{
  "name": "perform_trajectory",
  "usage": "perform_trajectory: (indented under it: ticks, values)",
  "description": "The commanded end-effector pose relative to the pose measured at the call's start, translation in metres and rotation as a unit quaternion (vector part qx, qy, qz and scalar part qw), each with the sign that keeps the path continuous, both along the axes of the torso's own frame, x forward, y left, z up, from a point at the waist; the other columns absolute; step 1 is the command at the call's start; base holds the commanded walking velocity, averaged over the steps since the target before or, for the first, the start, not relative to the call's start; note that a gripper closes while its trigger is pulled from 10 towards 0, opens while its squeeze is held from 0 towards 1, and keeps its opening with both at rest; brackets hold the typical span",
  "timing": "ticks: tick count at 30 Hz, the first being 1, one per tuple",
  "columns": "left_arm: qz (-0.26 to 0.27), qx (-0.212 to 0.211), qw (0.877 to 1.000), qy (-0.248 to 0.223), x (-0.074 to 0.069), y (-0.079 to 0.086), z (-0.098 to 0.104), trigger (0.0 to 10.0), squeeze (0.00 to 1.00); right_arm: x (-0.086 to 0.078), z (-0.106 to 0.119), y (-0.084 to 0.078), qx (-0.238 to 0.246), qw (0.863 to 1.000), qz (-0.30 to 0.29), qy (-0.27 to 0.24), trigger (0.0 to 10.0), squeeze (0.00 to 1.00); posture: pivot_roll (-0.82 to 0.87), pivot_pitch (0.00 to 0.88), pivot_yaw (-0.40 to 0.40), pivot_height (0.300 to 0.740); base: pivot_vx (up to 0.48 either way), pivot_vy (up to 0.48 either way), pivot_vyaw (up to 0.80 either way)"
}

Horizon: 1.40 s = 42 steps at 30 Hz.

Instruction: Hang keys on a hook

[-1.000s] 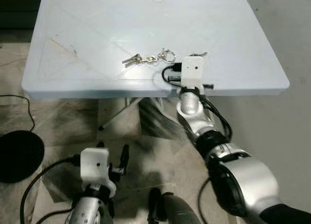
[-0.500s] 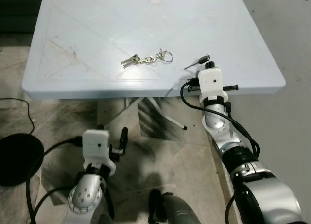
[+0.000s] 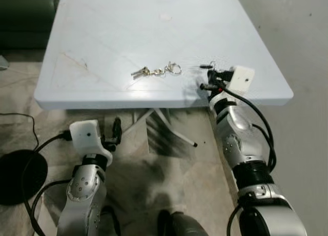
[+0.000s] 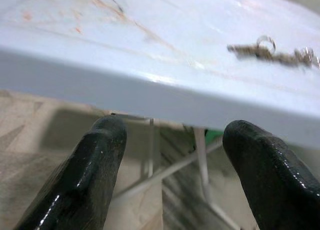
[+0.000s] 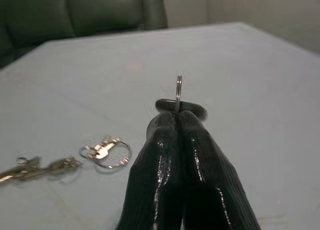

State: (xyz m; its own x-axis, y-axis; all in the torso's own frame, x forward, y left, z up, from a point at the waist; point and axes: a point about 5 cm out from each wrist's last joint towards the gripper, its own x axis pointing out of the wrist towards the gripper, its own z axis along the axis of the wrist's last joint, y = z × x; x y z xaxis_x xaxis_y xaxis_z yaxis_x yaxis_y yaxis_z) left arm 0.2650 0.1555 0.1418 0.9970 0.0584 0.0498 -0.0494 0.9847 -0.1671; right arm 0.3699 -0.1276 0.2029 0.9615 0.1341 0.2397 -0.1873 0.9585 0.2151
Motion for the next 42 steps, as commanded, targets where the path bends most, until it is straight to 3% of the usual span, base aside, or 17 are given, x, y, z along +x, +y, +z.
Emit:
perform_trajectory:
  ticks: [1,3,6,8,18,32,42]
  values:
    - [0.005,-0.008,1.0,0.013,-0.001,0.0,-0.006,10.0,0.0,-0.003,-0.001,-0.003,-0.008,1.0,0.005,0.005,10.0,0.0,0.02,0.134,-0.139,0.74,0.0,0.0,0.0]
    - [0.005,-0.008,1.0,0.013,-0.001,0.001,-0.006,10.0,0.0,-0.003,0.0,-0.003,-0.007,1.0,0.006,0.007,10.0,0.0,0.02,0.134,-0.139,0.74,0.0,0.0,0.0]
    - [0.003,-0.01,1.0,-0.003,-0.001,0.008,-0.004,10.0,0.0,-0.027,-0.009,-0.001,-0.015,0.994,0.083,-0.066,10.0,0.0,0.02,0.108,-0.141,0.74,0.0,0.0,0.0]
    - [-0.001,-0.001,1.0,0.001,-0.003,0.009,-0.006,10.0,0.0,-0.03,-0.017,-0.002,-0.042,0.995,0.074,-0.053,10.0,0.0,0.02,0.104,-0.14,0.74,0.0,0.0,0.0]
    - [0.017,0.006,1.0,0.014,-0.013,0.016,-0.02,10.0,0.0,-0.052,-0.053,-0.006,-0.062,0.995,0.079,-0.007,10.0,0.0,0.01,0.08,-0.136,0.74,0.0,0.0,0.0]
    - [0.042,0.016,0.999,0.022,-0.025,0.023,-0.04,10.0,0.0,-0.054,-0.075,-0.016,-0.129,0.991,0.041,0.006,10.0,0.0,0.02,0.057,-0.133,0.74,0.0,0.0,0.0]
    - [0.054,0.021,0.998,0.025,-0.028,0.03,-0.048,10.0,0.0,-0.057,-0.087,-0.024,-0.146,0.989,0.032,0.012,10.0,0.0,0.02,0.051,-0.128,0.74,0.0,0.0,0.0]
